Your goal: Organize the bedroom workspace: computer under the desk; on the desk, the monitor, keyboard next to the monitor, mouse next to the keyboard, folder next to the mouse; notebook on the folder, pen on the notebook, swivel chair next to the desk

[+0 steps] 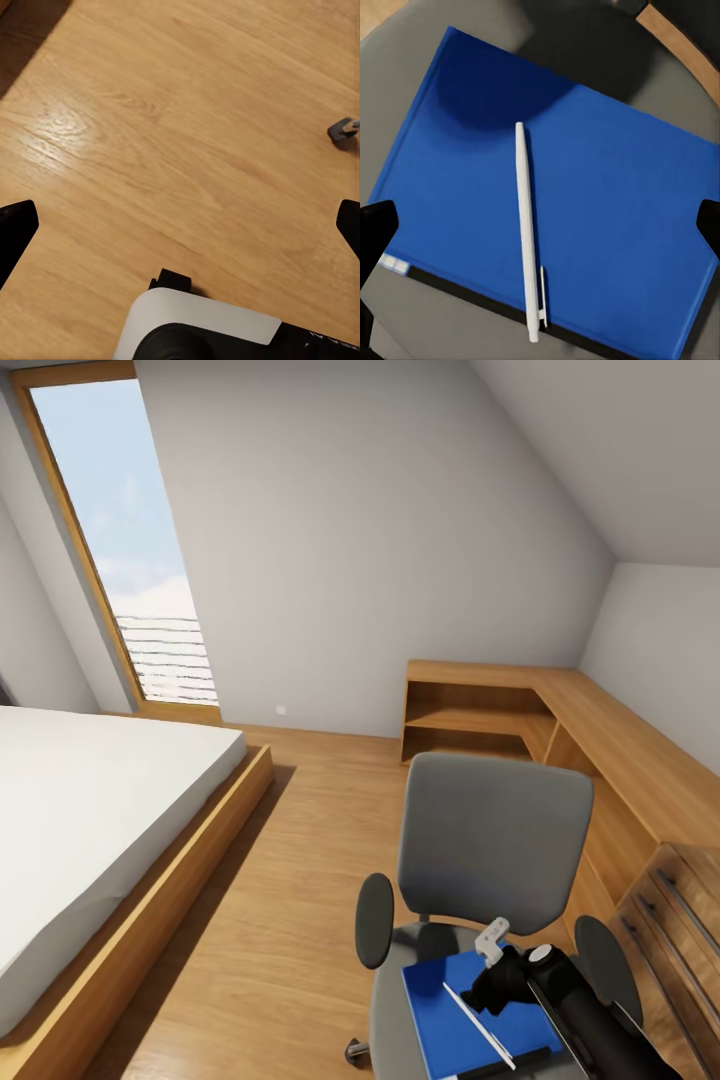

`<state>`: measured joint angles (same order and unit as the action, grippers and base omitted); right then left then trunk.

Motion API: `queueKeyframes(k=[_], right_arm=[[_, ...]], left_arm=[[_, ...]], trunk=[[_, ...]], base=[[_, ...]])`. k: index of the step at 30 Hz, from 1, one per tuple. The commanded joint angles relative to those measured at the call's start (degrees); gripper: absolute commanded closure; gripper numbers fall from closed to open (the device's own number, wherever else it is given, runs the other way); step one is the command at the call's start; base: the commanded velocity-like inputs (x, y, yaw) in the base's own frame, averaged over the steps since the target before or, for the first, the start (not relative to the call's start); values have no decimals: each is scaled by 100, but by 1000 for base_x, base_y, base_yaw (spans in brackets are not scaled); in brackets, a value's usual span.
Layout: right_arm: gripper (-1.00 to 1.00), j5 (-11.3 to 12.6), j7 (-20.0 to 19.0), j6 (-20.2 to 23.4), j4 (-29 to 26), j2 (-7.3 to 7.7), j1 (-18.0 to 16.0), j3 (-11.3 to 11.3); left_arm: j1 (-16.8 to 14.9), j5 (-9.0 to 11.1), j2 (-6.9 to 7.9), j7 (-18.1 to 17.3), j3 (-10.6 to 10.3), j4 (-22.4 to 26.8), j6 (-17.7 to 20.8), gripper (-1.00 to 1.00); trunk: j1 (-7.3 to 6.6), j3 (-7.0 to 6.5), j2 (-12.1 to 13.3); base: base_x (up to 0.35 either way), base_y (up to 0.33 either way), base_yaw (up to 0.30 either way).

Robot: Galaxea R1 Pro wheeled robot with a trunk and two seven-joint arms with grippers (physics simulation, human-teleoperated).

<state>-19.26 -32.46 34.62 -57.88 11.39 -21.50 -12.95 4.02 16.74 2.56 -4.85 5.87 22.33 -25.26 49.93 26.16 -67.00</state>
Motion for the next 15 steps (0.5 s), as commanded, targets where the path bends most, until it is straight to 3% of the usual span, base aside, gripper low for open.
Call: queueKeyframes(k=[1, 15], right_arm=[[-100, -60, -42, 11, -8, 4, -4, -8], [-100, -60, -41, 3, 142, -7, -3, -10]], left_arm=[[2, 58, -2, -51, 16, 8, 3, -100], [2, 61, -4, -51, 18, 8, 3, -100]], trunk=[[1, 5, -3], [1, 5, -3]], base=[[23, -15, 0], [3, -2, 0]])
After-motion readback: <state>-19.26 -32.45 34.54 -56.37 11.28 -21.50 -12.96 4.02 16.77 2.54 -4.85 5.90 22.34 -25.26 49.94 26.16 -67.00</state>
